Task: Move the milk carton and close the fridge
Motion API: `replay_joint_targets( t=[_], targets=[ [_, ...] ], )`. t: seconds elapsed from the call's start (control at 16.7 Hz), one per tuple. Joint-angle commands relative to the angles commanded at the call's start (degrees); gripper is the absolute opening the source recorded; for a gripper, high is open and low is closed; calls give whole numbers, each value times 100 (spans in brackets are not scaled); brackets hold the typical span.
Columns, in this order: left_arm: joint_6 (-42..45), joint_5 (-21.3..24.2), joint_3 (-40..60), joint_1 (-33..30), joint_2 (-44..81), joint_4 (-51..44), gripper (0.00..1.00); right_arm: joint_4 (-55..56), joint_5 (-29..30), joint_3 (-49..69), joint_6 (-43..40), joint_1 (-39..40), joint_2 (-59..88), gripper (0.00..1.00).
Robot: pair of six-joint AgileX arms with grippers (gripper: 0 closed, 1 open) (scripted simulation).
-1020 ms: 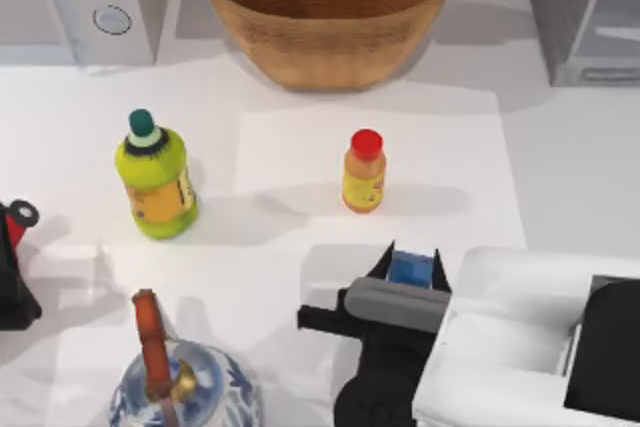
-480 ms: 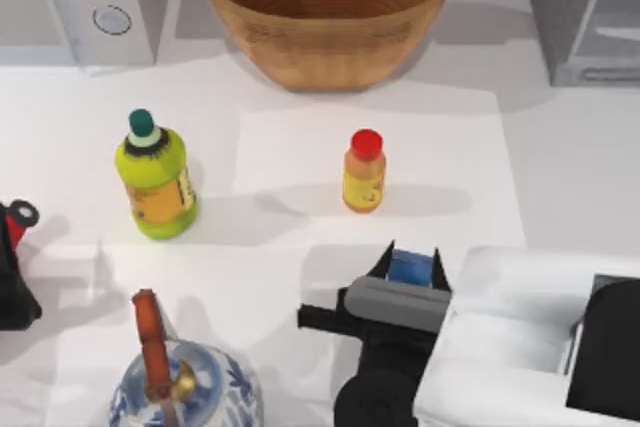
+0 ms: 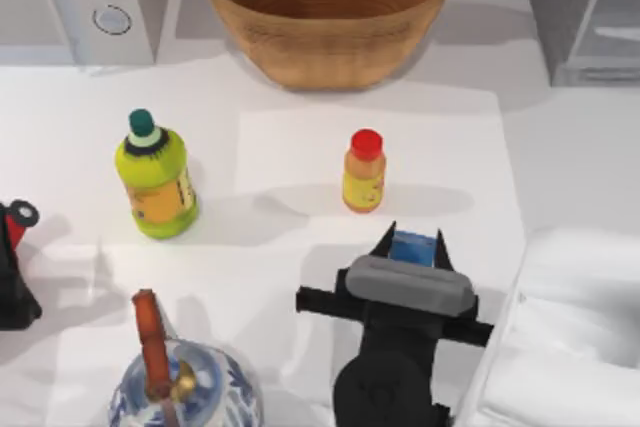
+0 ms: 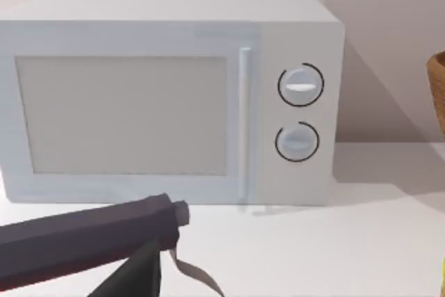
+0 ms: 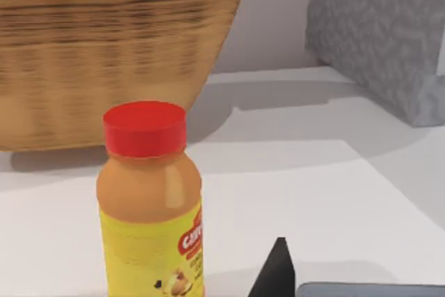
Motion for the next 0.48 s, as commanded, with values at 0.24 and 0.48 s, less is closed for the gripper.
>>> replay_joint_targets(
  t=[0.24, 0.48],
  targets=[
    [0, 0, 0, 0, 0, 0, 100, 17, -8, 20, 8, -10, 11, 0],
    [0, 0, 0, 0, 0, 0, 100, -76, -621, -46, -28, -533, -407, 0]
  ],
)
